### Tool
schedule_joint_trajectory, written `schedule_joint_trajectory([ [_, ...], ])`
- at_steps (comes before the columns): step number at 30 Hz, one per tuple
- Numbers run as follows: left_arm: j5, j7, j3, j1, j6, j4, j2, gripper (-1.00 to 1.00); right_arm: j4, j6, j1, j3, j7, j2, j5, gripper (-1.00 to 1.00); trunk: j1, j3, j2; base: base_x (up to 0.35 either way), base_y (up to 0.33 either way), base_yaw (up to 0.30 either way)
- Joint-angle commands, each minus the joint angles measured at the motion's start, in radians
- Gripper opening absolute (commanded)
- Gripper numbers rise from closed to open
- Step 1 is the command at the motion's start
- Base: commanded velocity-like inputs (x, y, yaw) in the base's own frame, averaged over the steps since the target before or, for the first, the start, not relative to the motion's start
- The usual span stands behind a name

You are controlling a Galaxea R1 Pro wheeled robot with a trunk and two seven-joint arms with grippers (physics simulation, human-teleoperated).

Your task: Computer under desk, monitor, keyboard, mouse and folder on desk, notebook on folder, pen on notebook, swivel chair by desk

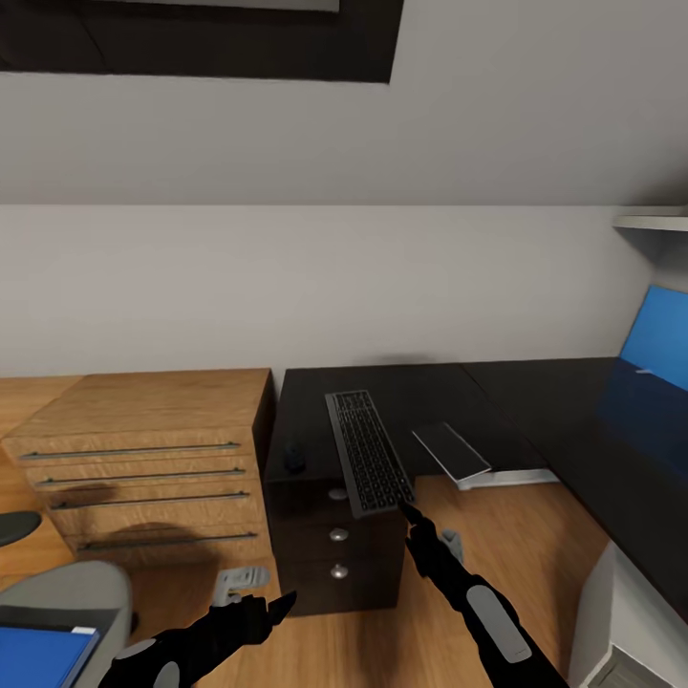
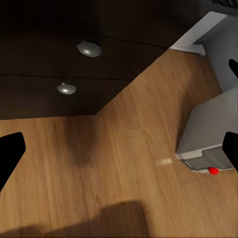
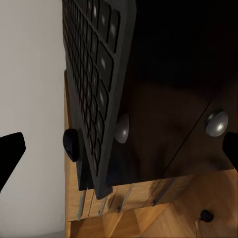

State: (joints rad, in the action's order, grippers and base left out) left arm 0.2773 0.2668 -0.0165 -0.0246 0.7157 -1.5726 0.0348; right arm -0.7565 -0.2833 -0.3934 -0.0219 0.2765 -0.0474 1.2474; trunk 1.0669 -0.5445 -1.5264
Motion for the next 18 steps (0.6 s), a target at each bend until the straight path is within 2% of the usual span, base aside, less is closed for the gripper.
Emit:
schedule_joint_trajectory([
  [1, 0.002, 0.002, 0.001, 0.0, 0.005, -0.001, 0.0, 1.0, 0.0, -0.004, -0.001, 0.0, 0.001, 0.0, 0.008, 1.0, 0.0, -0.001, 0.0, 0.081, 0.0, 0.0],
  [6, 0.002, 0.001, 0.001, 0.0, 0.005, -0.001, 0.0, 1.0, 0.0, -0.004, -0.001, 0.0, 0.001, -0.001, 0.007, 1.0, 0.0, -0.001, 0.0, 0.044, 0.0, 0.0],
  [11, 0.002, 0.0, 0.002, 0.0, 0.004, 0.0, 0.0, 1.0, 0.0, -0.004, -0.001, 0.0, 0.001, -0.002, 0.007, 1.0, 0.0, -0.001, 0.0, 0.217, 0.0, 0.0],
  [18, 0.003, 0.0, 0.003, 0.0, 0.005, 0.0, 0.0, 1.0, 0.0, -0.004, -0.001, 0.0, 0.001, -0.002, 0.007, 1.0, 0.0, -0.001, 0.0, 0.044, 0.0, 0.0],
])
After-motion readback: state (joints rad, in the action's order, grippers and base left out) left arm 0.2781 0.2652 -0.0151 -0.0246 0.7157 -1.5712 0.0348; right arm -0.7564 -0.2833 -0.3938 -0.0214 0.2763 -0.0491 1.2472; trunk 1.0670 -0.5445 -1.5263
